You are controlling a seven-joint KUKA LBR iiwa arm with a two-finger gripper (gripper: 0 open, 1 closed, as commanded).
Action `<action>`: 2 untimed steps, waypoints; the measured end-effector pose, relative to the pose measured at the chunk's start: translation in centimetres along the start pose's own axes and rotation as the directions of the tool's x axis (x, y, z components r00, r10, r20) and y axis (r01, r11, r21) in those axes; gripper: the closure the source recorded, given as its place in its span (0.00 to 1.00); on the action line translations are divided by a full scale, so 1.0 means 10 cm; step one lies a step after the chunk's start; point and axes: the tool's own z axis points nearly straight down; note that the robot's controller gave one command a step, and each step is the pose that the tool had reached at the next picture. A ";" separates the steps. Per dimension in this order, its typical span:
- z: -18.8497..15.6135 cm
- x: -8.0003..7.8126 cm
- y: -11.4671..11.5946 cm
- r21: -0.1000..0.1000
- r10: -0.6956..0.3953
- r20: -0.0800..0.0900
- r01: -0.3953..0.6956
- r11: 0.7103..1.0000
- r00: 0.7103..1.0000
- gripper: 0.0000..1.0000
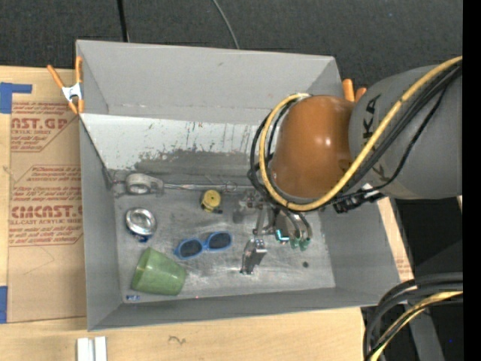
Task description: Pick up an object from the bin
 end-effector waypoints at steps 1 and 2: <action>1.06 -0.58 0.63 0.001 -0.125 0.015 0.125 0.992 0.992 0.00; 1.02 -0.56 0.63 -0.001 -0.124 0.009 0.124 0.992 0.992 1.00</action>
Offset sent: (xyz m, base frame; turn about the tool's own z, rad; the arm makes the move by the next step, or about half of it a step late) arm 0.0538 0.0612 -0.1068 -0.1228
